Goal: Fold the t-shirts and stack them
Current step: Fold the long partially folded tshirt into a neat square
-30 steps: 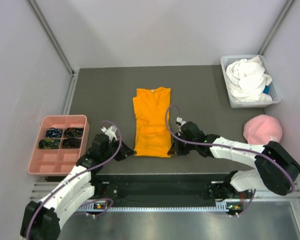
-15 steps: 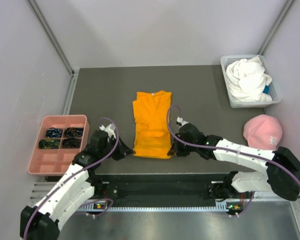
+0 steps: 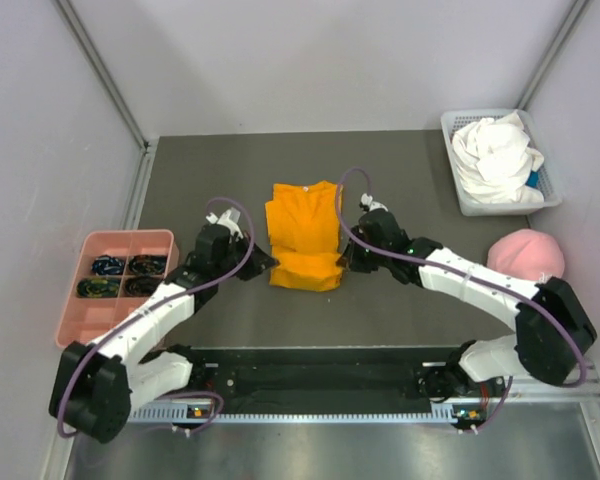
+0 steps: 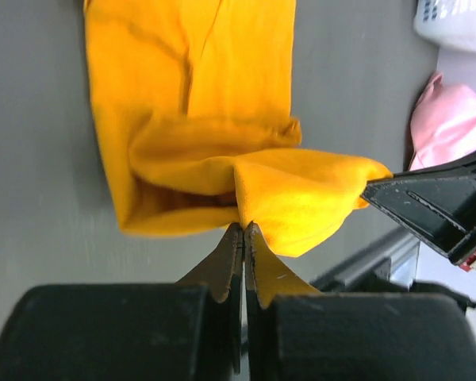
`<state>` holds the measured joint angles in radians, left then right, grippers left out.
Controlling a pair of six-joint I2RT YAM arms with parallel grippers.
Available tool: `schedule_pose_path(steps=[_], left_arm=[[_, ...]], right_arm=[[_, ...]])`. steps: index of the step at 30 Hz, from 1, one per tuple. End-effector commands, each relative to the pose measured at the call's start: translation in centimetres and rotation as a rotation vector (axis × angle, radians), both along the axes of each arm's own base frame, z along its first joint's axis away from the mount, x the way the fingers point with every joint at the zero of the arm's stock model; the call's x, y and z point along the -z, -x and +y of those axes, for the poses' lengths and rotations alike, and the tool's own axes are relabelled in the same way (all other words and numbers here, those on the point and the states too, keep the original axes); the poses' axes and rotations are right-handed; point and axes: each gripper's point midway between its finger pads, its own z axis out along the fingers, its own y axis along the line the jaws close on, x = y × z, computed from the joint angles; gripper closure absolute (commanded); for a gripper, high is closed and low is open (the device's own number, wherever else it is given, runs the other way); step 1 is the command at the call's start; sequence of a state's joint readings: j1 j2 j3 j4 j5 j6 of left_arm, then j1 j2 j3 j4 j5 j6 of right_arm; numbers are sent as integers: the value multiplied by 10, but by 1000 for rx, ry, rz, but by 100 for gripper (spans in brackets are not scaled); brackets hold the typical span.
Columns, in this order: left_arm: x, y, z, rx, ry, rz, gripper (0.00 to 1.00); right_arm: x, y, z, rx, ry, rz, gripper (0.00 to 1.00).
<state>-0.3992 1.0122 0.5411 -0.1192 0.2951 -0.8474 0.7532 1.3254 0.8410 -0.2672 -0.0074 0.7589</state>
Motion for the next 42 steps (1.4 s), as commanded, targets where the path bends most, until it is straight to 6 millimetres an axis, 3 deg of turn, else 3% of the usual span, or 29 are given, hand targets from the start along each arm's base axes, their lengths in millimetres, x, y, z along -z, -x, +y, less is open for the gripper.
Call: schedule_pose_path(steps=[1, 8, 9, 10, 12, 13, 15, 16, 18, 19, 27, 36, 39, 40, 41, 42], left_arm=[[-50, -64, -4, -78, 10, -246, 100], [-66, -139, -11, -118, 1, -335, 100], [-64, -147, -11, -121, -2, -337, 100], [-50, -157, -8, -126, -18, -308, 100], [-57, -174, -9, -118, -9, -333, 100], [-44, -183, -6, -123, -18, -309, 100], [-47, -197, -3, -123, 1, -328, 100], [-42, -204, -4, -118, 7, -323, 100], [-42, -212, -3, -112, 38, -334, 100], [-38, -217, -4, -109, 38, -329, 100], [-37, -243, -9, -102, 39, -342, 100], [-27, -261, -8, -98, 67, -338, 100], [-21, -265, -5, -106, 65, -330, 89], [-17, -268, -3, -113, 61, -325, 81], [-15, -270, -2, -115, 60, -319, 58], [-12, -275, 2, -126, 57, -312, 51]], right_arm=[[-32, -55, 10, 21, -49, -119, 100], [-31, -119, 16, 24, -51, -143, 100], [-27, -128, 20, 26, -53, -139, 100], [-29, -133, 22, 17, -66, -141, 100], [-33, -148, 22, 25, -77, -150, 100], [-29, -153, 21, 29, -75, -148, 100], [-36, -169, 17, 47, -81, -168, 100], [-30, -174, 17, 48, -82, -153, 100], [-37, -188, 14, 56, -93, -170, 100], [-29, -192, 14, 54, -91, -153, 100], [-33, -227, 12, 58, -113, -157, 100], [-18, -244, 14, 51, -127, -132, 100], [-12, -247, 12, 57, -129, -120, 100], [-9, -249, 11, 59, -129, -119, 83], [-8, -250, 10, 62, -128, -118, 72], [-8, -253, 5, 76, -124, -123, 61]])
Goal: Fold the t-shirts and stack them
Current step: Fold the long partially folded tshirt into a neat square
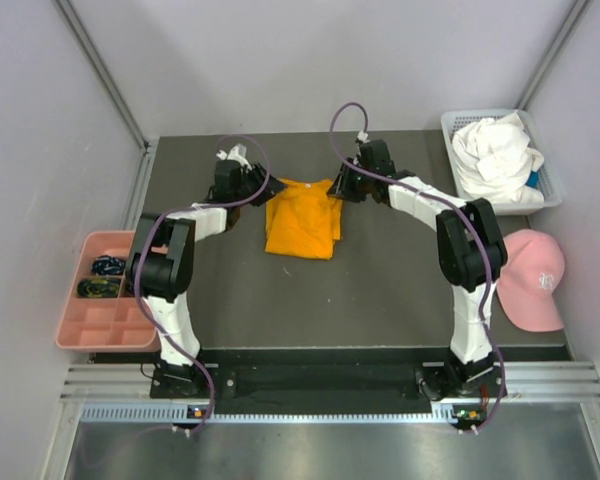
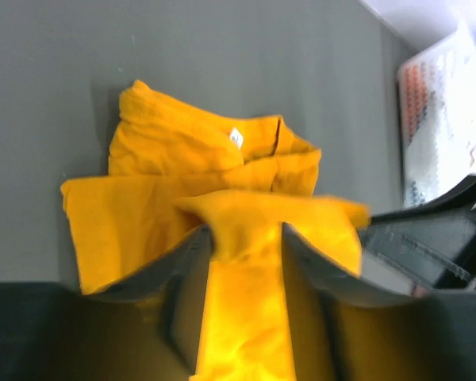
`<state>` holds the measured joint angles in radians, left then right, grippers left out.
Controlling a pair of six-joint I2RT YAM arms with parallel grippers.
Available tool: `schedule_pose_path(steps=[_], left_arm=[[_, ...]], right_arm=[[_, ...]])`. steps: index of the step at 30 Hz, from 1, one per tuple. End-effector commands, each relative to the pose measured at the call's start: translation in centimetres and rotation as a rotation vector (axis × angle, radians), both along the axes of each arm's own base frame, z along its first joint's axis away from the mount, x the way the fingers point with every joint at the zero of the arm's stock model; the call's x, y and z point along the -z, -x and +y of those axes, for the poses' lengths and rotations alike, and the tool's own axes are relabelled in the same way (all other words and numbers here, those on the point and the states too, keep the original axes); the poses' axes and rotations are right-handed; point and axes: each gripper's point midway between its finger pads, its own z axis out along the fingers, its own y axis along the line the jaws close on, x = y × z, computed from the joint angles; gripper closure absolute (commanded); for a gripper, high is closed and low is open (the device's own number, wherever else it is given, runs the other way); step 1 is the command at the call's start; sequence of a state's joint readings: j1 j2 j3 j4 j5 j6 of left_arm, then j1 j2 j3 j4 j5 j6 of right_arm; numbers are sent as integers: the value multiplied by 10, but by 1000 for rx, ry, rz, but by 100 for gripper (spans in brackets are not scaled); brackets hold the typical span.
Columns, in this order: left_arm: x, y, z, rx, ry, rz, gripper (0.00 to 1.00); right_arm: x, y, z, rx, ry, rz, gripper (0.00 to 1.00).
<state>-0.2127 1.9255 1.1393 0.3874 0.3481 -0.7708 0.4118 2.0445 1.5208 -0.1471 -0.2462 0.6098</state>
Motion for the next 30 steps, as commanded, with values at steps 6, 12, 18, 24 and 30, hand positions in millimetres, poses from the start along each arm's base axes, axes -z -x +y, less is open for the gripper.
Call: schedule_pose_path(steps=[6, 12, 18, 24, 30], left_arm=[[-37, -45, 36, -95, 42, -109, 4], [-66, -45, 61, -131, 41, -155, 2], [-81, -28, 38, 21, 112, -180, 2], [-70, -17, 24, 102, 122, -162, 1], [-55, -15, 18, 128, 132, -137, 1]], right_arm=[[-34, -27, -39, 91, 13, -113, 31], [-56, -17, -64, 121, 38, -167, 29], [-60, 13, -56, 38, -24, -154, 29], [-46, 48, -58, 12, -54, -106, 30], [-42, 73, -59, -8, -72, -83, 30]])
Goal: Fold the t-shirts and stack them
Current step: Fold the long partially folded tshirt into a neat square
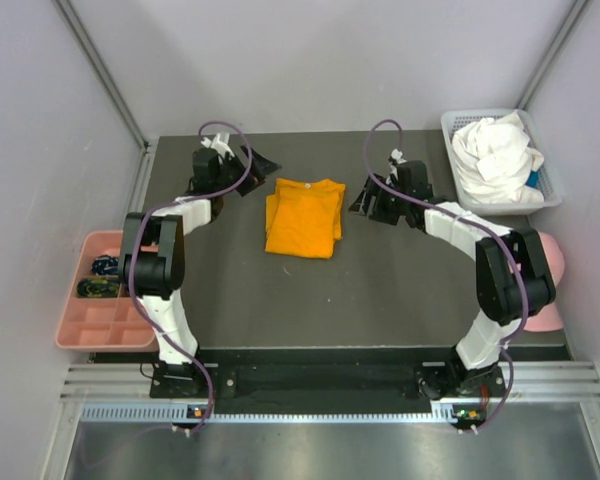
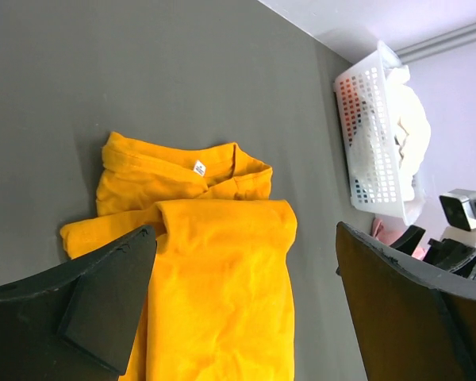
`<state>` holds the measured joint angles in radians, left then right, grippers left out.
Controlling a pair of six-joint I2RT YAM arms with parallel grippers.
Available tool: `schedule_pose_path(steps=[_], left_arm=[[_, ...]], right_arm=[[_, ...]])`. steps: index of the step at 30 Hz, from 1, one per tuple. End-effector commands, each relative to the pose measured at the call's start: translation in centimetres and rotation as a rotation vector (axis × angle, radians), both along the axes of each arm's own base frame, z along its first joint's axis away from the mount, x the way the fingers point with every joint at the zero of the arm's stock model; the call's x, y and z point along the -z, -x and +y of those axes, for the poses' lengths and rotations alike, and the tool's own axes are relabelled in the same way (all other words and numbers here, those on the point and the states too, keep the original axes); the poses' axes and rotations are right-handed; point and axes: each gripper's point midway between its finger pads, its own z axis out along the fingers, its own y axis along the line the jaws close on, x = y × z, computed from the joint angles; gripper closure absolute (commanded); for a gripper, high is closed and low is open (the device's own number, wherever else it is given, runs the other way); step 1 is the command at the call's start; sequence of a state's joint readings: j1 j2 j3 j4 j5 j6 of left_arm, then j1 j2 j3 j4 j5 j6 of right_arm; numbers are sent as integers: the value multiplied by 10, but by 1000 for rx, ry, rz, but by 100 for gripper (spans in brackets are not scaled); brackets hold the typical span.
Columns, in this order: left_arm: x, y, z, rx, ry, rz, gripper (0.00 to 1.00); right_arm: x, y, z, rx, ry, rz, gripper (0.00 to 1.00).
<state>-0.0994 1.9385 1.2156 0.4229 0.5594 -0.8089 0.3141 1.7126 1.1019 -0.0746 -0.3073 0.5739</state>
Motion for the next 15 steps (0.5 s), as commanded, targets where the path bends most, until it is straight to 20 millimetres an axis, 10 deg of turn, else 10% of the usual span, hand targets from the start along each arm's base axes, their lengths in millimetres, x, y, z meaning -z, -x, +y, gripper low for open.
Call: schedule_pose_path(steps=[1, 11, 15], left_arm=[[-15, 2, -9, 57, 23, -80, 1], [-17, 11, -14, 80, 32, -85, 1], [-14, 14, -13, 76, 28, -80, 1]], right_arm=[[-35, 7, 12, -43, -63, -87, 30], [-85, 17, 85, -368, -299, -211, 30], [-73, 2, 110, -449, -428, -166, 30]])
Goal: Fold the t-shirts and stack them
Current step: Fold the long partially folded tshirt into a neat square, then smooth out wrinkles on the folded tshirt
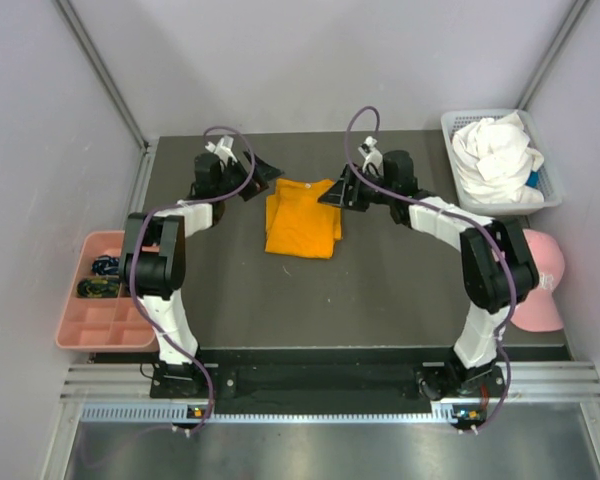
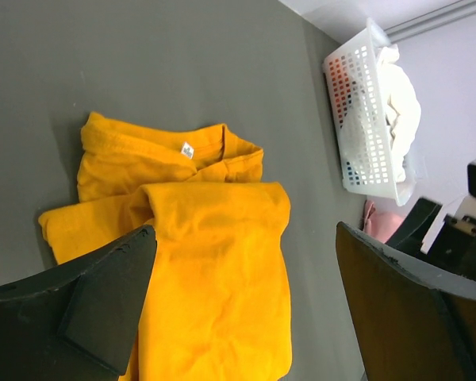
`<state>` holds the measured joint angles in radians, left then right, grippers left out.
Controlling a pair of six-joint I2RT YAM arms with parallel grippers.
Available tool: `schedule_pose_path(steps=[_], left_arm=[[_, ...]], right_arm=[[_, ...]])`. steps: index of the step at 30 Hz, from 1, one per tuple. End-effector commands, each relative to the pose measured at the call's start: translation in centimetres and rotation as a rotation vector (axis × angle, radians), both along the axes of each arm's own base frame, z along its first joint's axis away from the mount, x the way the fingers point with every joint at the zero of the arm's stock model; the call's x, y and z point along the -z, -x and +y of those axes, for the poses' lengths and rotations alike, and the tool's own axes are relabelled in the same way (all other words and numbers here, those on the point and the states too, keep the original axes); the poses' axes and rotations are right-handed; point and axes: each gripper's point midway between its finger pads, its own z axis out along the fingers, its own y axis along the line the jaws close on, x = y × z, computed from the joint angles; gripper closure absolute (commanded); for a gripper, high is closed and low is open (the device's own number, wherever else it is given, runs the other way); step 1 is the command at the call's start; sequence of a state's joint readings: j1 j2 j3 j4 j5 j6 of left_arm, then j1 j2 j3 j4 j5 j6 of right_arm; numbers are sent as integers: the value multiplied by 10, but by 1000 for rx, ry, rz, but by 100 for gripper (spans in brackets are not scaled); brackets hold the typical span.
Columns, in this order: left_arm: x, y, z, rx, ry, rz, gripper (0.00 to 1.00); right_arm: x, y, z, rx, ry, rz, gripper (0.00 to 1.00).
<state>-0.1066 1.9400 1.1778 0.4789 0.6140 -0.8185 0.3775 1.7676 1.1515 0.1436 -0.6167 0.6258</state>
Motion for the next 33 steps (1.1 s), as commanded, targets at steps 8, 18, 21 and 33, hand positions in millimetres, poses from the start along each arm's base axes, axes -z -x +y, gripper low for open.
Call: schedule_pose_path(steps=[8, 18, 21, 33], left_arm=[[-12, 0, -2, 18, 4, -61, 1], [-7, -1, -1, 17, -3, -51, 1], [-7, -1, 0, 16, -6, -50, 1], [0, 0, 3, 6, -22, -30, 1]], right_arm=[[-20, -41, 68, -277, -349, -14, 29], [17, -66, 68, -224, -268, 29, 26], [34, -79, 63, -173, -223, 59, 26], [88, -96, 43, -76, -184, 185, 25]])
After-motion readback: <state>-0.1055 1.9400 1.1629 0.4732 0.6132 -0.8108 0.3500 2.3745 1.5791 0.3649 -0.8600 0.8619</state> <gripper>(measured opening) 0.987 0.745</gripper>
